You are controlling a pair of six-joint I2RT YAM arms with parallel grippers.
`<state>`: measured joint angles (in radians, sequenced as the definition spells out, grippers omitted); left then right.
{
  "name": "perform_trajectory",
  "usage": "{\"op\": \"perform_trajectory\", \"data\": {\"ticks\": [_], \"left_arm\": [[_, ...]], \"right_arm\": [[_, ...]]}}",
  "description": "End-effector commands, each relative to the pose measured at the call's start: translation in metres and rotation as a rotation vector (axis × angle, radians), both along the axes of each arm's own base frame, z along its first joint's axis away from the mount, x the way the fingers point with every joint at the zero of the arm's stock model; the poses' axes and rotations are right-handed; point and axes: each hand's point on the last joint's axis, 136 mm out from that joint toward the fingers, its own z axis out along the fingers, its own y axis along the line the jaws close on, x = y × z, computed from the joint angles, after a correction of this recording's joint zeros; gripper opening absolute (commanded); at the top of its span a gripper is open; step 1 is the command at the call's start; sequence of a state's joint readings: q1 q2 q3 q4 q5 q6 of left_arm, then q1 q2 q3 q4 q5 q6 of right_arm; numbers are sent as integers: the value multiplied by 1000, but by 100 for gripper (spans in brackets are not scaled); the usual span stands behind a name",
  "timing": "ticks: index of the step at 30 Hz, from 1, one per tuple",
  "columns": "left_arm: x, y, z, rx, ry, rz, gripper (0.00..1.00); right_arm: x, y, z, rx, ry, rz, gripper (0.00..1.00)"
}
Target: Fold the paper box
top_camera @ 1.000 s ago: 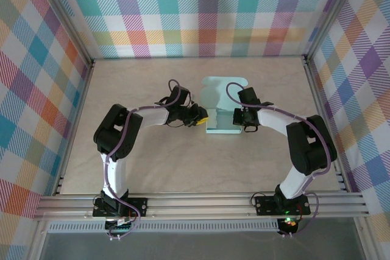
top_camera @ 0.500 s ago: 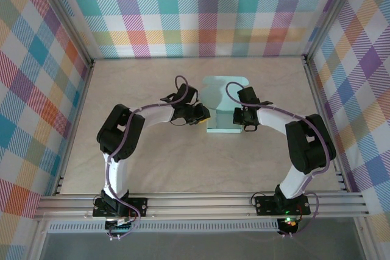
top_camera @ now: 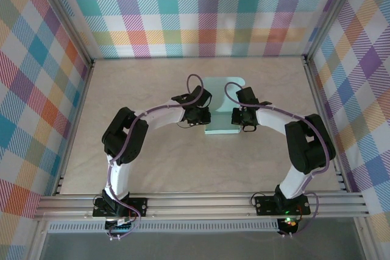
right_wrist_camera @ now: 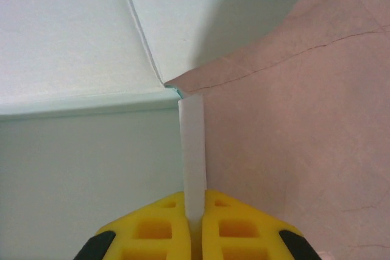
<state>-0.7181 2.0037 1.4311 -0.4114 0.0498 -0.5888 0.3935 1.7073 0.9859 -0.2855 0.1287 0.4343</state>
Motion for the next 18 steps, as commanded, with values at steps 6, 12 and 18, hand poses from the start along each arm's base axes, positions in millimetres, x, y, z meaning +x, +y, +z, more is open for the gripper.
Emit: {"op": "perform_trajectory", "data": {"ticks": [6, 12, 18], "left_arm": [[-27, -1, -30, 103, 96, -52, 19], [-28, -5, -33, 116, 100, -63, 19], [-28, -3, -32, 143, 92, -63, 13]], "right_arm": [[4, 17, 4, 82, 2, -2, 0], [4, 18, 4, 84, 0, -4, 0], [4, 18, 4, 83, -1, -4, 0]]}}
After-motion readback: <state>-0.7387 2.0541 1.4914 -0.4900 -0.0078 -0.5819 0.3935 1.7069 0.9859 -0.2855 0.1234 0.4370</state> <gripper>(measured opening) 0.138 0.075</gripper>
